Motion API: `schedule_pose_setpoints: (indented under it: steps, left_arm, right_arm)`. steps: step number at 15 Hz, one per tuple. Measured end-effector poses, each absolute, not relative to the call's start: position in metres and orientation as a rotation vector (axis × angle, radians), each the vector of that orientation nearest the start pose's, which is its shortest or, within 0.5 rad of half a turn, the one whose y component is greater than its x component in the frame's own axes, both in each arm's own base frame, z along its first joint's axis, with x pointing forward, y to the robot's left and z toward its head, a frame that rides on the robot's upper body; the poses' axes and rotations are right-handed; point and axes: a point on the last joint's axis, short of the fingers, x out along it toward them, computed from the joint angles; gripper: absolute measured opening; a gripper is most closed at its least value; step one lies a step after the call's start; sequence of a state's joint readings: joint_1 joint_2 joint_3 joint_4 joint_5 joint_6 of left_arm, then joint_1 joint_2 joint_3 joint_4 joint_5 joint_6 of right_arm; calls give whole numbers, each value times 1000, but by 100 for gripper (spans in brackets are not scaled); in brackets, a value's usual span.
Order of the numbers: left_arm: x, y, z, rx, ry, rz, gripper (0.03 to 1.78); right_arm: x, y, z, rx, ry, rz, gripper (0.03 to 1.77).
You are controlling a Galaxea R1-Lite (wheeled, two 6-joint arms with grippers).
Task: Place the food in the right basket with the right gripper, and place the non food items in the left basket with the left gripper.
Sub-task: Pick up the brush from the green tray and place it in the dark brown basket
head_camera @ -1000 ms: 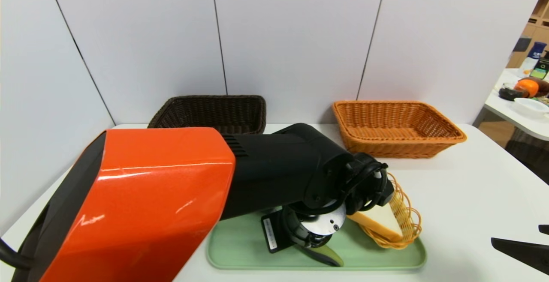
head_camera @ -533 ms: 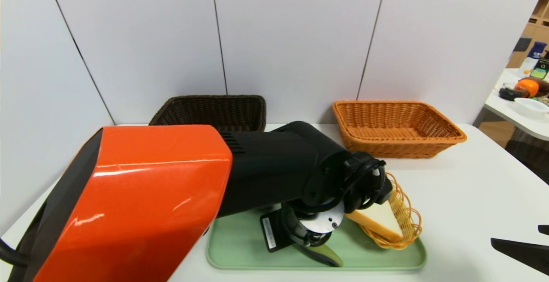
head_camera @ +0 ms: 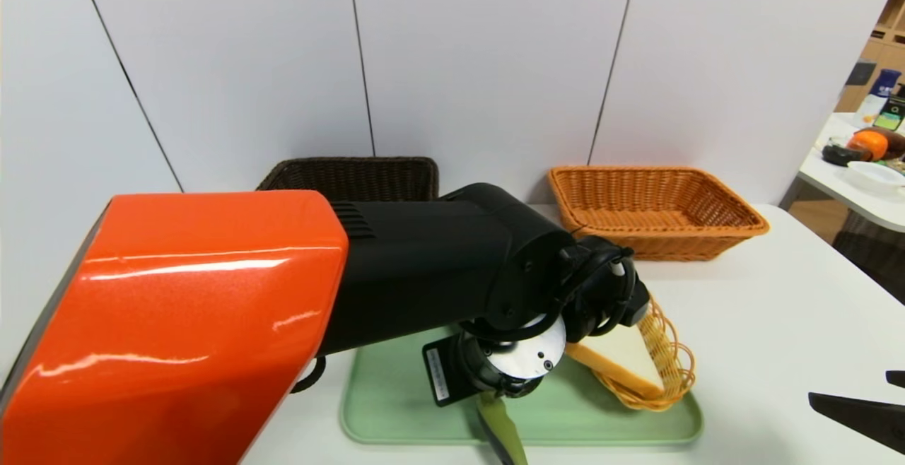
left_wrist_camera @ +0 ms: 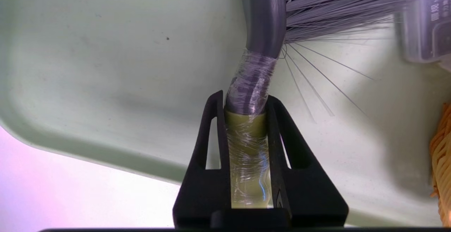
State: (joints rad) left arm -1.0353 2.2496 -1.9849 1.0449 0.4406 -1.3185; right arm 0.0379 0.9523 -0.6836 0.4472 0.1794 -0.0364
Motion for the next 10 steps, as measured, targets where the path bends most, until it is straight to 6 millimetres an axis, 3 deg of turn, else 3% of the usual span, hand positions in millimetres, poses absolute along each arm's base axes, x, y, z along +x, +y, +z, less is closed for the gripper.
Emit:
schedule_pose_setpoints:
  steps: [6, 10]
  left_arm:
    - [213, -340, 168, -304, 1045, 192, 33]
    - [208, -329, 190, -315, 992, 176, 33]
  right_arm:
    - [91, 8, 204, 19, 710, 225, 170]
    - [91, 8, 204, 19, 709, 224, 170]
